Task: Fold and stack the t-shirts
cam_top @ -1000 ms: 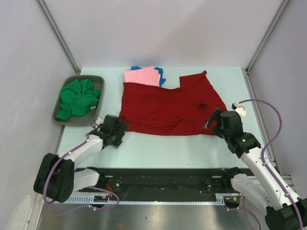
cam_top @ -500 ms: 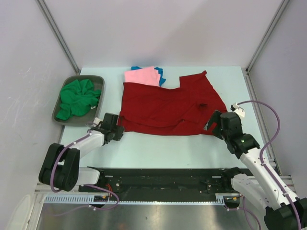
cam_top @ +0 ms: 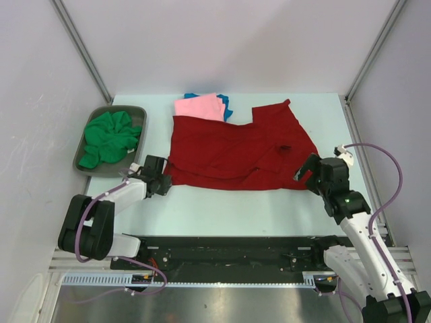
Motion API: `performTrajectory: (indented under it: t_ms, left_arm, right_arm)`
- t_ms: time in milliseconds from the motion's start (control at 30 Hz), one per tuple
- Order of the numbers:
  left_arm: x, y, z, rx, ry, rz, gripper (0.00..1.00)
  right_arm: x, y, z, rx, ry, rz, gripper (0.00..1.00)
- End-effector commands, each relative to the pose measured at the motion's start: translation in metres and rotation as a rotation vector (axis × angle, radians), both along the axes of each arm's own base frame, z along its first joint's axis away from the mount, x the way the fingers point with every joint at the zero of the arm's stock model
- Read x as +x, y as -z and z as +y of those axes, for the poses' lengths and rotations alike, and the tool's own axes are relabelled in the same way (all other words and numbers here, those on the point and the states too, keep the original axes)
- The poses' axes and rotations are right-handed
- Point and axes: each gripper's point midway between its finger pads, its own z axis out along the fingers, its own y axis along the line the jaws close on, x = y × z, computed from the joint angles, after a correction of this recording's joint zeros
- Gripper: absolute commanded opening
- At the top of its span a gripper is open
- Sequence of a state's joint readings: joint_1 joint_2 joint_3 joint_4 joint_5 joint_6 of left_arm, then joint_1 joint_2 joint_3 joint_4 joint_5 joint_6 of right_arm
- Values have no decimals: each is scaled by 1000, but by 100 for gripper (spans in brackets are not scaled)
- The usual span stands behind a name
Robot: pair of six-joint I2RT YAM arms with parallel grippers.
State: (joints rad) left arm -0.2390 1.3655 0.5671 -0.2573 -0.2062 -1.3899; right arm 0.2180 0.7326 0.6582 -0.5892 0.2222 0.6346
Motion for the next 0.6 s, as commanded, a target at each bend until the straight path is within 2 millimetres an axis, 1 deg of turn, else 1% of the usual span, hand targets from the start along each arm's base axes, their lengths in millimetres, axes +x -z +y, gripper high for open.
performTrajectory:
  t_ms: [0,33,67,100,133,200,233,433,567]
  left_arm:
    - [-18,5,24,103,7,61,0]
    - [-16,1,24,104,13,52,0]
    - [-17,0,24,107,19,59,4]
    - [-17,-2,24,108,21,59,12]
    - [-17,-3,23,104,23,59,31]
    - [-19,-3,20,87,25,63,38]
    - [-20,-2,20,80,18,67,47]
    - [-18,-1,21,88,10,77,53]
    - [-17,7,21,98,9,115,61]
  right_arm:
    - [-3,-3,-1,-6,-21,-9,100]
    - [-3,-2,0,-5,-24,-7,100]
    - [-3,-1,2,1,-34,-7,99]
    - [-2,-1,2,6,-33,-7,100]
    - [-2,2,3,9,-35,-2,100]
    - [-2,4,4,13,-37,6,100]
    - [-2,4,5,13,-41,6,100]
    - [-3,0,6,21,-49,-7,100]
    - [-5,2,6,18,-55,-2,100]
